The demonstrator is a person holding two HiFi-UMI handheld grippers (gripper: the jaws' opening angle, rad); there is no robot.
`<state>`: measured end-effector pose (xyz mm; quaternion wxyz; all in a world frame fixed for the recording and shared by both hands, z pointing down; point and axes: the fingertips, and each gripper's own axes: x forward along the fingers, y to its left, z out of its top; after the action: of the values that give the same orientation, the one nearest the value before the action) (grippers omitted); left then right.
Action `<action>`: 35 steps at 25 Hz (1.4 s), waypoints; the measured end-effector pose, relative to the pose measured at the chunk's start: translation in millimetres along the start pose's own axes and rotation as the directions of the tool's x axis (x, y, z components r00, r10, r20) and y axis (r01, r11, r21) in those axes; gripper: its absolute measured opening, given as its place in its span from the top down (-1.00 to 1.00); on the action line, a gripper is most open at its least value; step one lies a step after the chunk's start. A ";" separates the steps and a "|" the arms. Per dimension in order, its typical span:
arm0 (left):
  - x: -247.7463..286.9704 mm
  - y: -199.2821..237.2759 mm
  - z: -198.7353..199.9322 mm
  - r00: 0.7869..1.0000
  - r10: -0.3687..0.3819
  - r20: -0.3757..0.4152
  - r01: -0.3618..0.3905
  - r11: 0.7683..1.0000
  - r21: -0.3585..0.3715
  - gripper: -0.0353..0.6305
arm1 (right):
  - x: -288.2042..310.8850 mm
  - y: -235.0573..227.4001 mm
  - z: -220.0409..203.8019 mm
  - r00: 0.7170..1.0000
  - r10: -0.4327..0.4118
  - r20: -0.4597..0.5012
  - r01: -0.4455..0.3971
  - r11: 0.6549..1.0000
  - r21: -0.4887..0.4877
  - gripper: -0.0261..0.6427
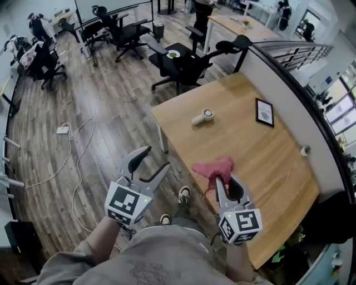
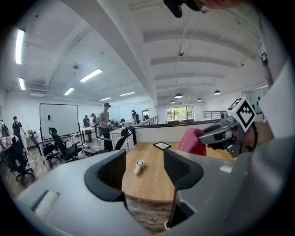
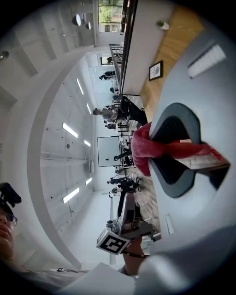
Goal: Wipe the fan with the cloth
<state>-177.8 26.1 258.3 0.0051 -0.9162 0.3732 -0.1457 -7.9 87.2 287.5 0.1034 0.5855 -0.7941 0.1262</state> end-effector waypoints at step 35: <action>351.2 61.4 -104.0 0.922 -0.156 -0.354 0.166 0.986 -0.001 0.12 | 271.3 -213.3 -43.6 0.979 0.021 -0.202 0.007 0.991 0.136 0.67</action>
<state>-9.4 -248.6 443.1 -0.0607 -0.9026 0.2896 -0.3128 117.3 -204.3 430.3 0.1433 0.5724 -0.7710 0.2395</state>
